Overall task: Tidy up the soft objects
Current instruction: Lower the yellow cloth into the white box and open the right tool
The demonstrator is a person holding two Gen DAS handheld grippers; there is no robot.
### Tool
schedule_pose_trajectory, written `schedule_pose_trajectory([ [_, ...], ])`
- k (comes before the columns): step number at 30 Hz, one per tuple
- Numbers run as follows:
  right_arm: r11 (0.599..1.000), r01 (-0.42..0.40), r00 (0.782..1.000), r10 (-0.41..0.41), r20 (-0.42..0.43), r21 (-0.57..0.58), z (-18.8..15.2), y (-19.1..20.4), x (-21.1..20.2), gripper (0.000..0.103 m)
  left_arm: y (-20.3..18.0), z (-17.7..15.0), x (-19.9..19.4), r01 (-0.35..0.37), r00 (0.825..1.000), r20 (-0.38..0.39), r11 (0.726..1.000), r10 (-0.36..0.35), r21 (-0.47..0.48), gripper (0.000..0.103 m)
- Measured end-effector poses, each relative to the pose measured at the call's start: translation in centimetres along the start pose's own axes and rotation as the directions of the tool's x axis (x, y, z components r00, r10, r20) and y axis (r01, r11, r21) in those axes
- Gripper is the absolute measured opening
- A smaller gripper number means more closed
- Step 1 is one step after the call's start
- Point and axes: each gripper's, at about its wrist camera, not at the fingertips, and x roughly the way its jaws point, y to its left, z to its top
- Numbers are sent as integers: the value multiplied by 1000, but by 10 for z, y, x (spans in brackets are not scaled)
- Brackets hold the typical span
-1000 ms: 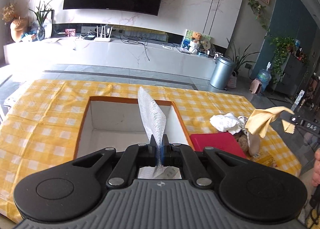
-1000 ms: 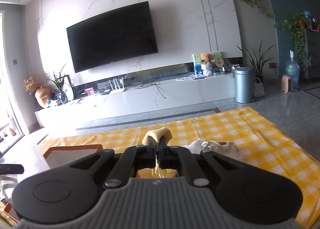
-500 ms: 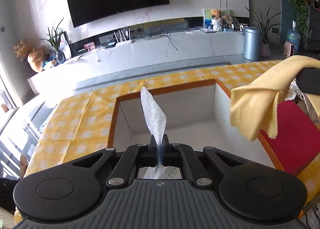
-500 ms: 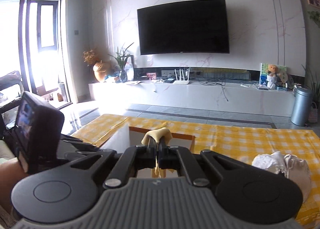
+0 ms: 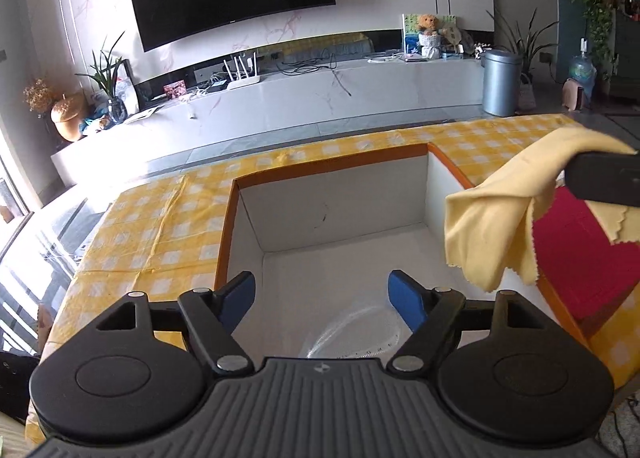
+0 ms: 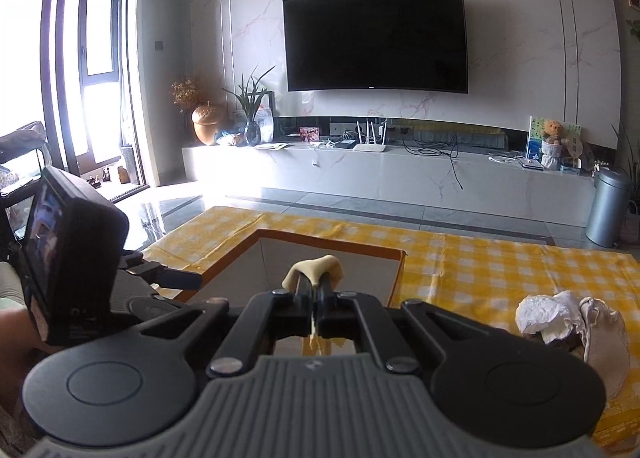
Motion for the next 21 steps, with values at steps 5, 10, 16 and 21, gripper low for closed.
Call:
schedule_pose_trajectory([
  [5,1000,-7,1000,8,-29,10,0,-3,2,0,18,7,-18,71,997,14,992,-70,-108,92],
  [10,999,-34,997,32,-67,-27,9,-3,3,0,35,13,-33,140,989,58,978,-133,-154,91],
  [16,990,-53,973,21,-229,-134,5,10,20,0,49,15,-37,122,990,96,978,-107,-169,91],
  [21,945,-72,935,-48,-351,-320,-13,45,44,0,63,14,-37,144,988,86,964,-128,-224,91],
])
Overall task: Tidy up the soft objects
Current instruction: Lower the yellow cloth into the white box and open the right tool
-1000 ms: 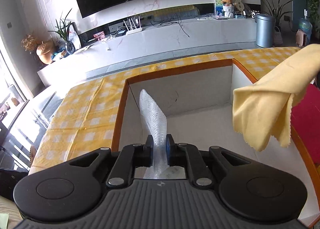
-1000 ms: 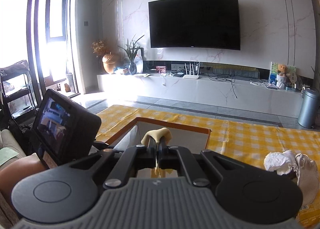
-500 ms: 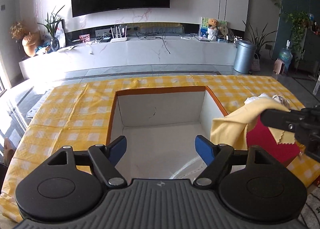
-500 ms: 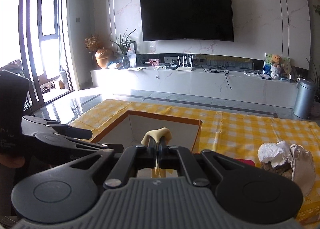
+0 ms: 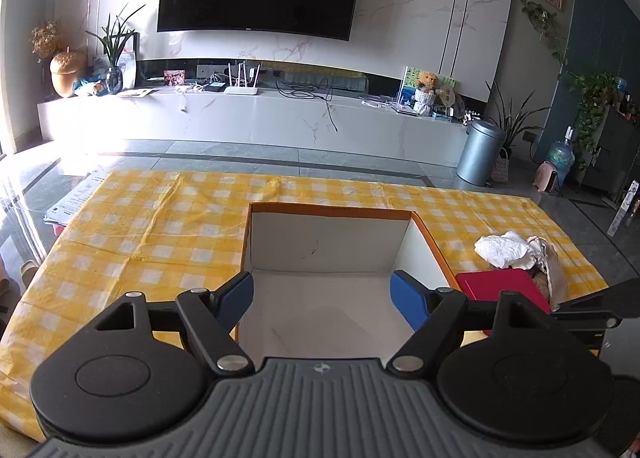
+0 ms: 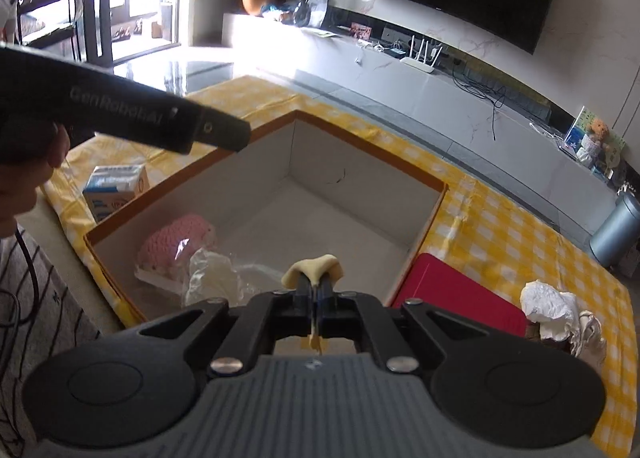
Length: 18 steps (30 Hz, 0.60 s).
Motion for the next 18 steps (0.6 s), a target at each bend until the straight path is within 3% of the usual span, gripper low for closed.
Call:
schedule_pose_trajectory([
  [3,989,72,997,-77,-31,-131,-4,24,13,0,5,-3,-3,8,1000,3,1000,-8,-11,91],
  [10,981,80,986,-104,-128,-178,-4,36,36,4,8,-5,-7,13,1000,0,1000,-13,-10,91],
  [12,986,70,988,-89,-129,-150,-1,35,30,30,10,-4,-8,24,1000,3,1000,-24,-20,91],
  [16,994,39,992,-51,-117,-101,2,30,17,39,15,-3,-11,35,999,13,999,-35,-34,91],
  [18,998,18,995,-25,-101,-62,3,25,8,56,17,-3,-13,38,999,18,998,-37,-42,91],
])
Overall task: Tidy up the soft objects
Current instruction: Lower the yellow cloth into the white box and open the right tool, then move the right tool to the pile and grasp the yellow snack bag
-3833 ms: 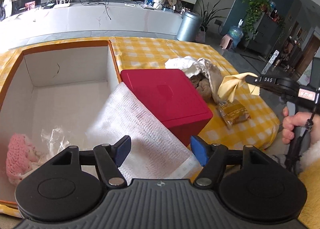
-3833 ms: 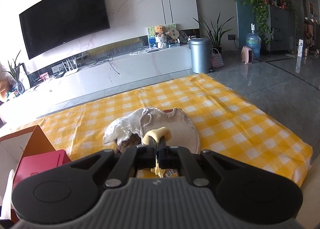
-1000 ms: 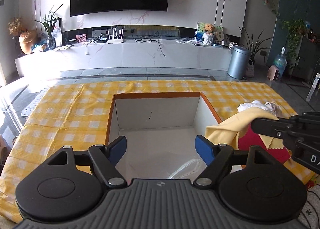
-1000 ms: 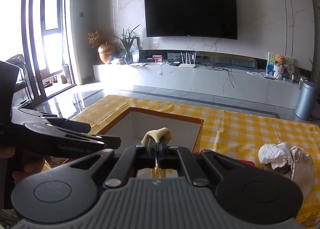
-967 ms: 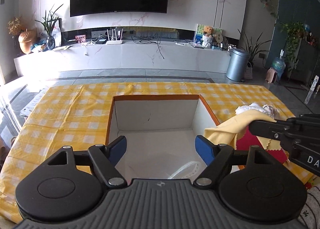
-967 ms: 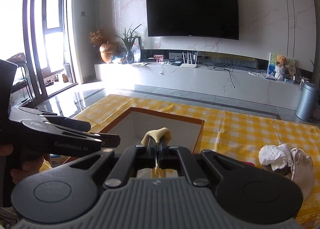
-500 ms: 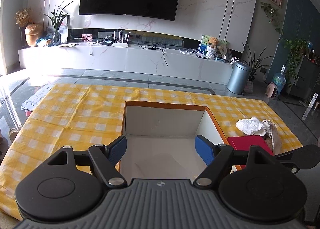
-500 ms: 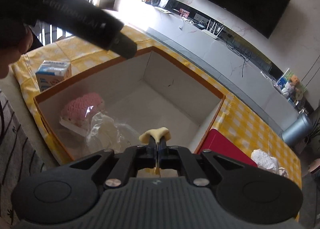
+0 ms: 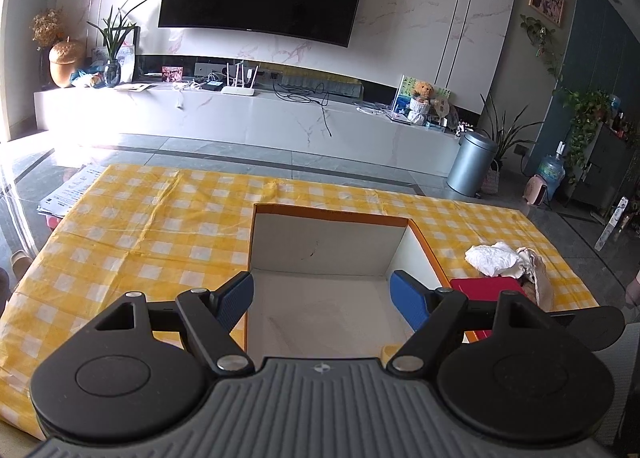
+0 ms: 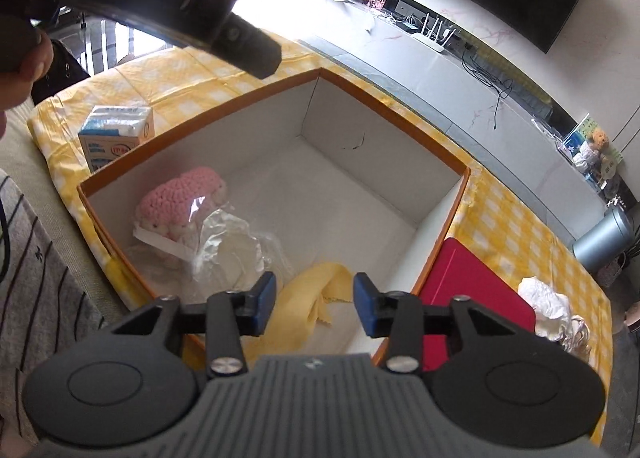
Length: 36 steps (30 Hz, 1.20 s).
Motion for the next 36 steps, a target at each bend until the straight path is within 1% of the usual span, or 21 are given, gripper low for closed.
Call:
schedule_pose_trajectory([
  [1,1000,-17,1000,17,7,16,1,-3,-3,63,1,0,-1,2,1000,1,1000,-2,-6,91],
  [2,998,-43,999,42,17,35,2,-6,-7,77,0,1,-1,6,1000,2,1000,-6,-12,91],
  [3,996,-70,997,68,36,56,4,-12,-11,87,0,1,-1,10,1000,3,1000,-10,-15,91],
  [4,993,-91,995,87,49,77,6,-17,-16,91,-1,1,-1,13,1000,4,1000,-13,-16,91],
  [5,989,-108,993,103,57,98,8,-23,-19,97,-2,1,-1,14,1000,5,1000,-13,-17,91],
  [10,959,-151,983,121,135,240,16,-57,-36,99,-12,0,0,33,999,2,999,-33,-2,91],
  [12,947,-154,979,107,173,283,16,-72,-44,100,-16,-1,1,38,999,5,999,-38,4,91],
  [14,946,-129,975,66,213,299,15,-85,-56,100,-20,-1,3,39,999,13,999,-39,-9,92],
  [17,931,-100,960,-2,281,351,9,-108,-75,100,-26,-1,10,61,998,-2,998,-61,-13,92],
  [22,895,-57,939,-102,328,441,-8,-146,-97,100,-36,-4,19,68,998,-19,998,-68,7,92],
  [24,879,-35,933,-142,331,476,-14,-159,-101,100,-40,-6,22,70,997,-27,997,-70,19,92],
  [27,858,-8,929,-184,321,514,-25,-175,-102,100,-47,-10,26,72,997,-42,997,-71,24,92],
  [31,848,72,934,-243,263,526,-43,-189,-97,100,-60,-17,32,83,994,-73,993,-77,86,91],
  [32,837,83,933,-256,252,540,-48,-193,-96,100,-62,-18,33,87,994,-78,992,-80,92,91],
  [34,801,108,934,-285,216,588,-64,-203,-93,100,-68,-21,35,100,991,-94,990,-91,95,91],
  [36,774,135,936,-305,177,618,-75,-209,-88,100,-76,-24,37,123,987,-116,987,-111,104,91],
])
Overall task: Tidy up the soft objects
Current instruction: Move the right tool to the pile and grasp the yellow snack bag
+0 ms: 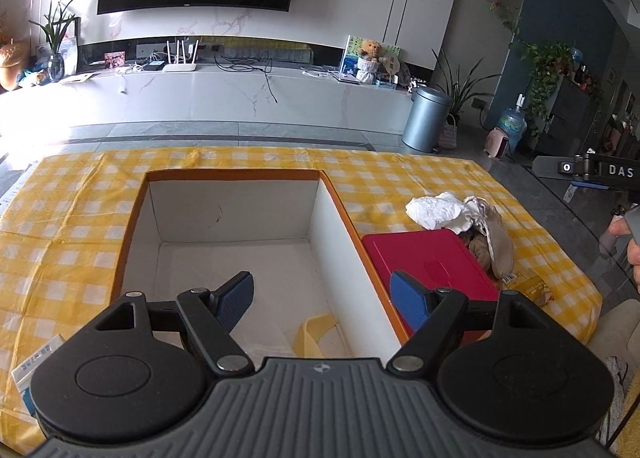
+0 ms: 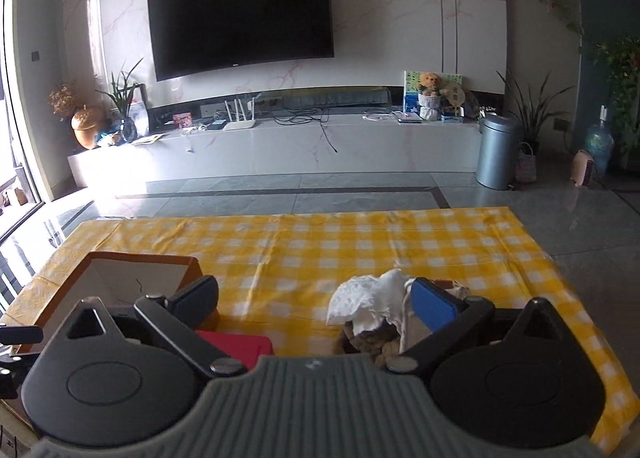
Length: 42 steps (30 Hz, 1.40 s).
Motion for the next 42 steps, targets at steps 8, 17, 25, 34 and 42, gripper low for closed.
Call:
schedule_pose_trajectory([
  [8,992,124,991,-123,-45,20,-20,-33,10,100,-38,-6,4,36,999,-27,995,-34,90,91],
  [17,958,197,980,-185,-74,211,-42,-85,34,100,-82,4,10,23,997,-76,987,-11,158,91],
  [25,933,354,904,-324,-279,63,-72,-103,72,100,-117,5,18,0,994,-106,981,21,194,91],
  [34,711,451,868,-208,-452,540,-105,-151,116,100,-133,13,32,49,992,-121,995,-38,82,91],
  [42,651,557,813,-299,-500,516,-115,-152,140,101,-152,20,59,-34,987,-148,988,57,149,91],
])
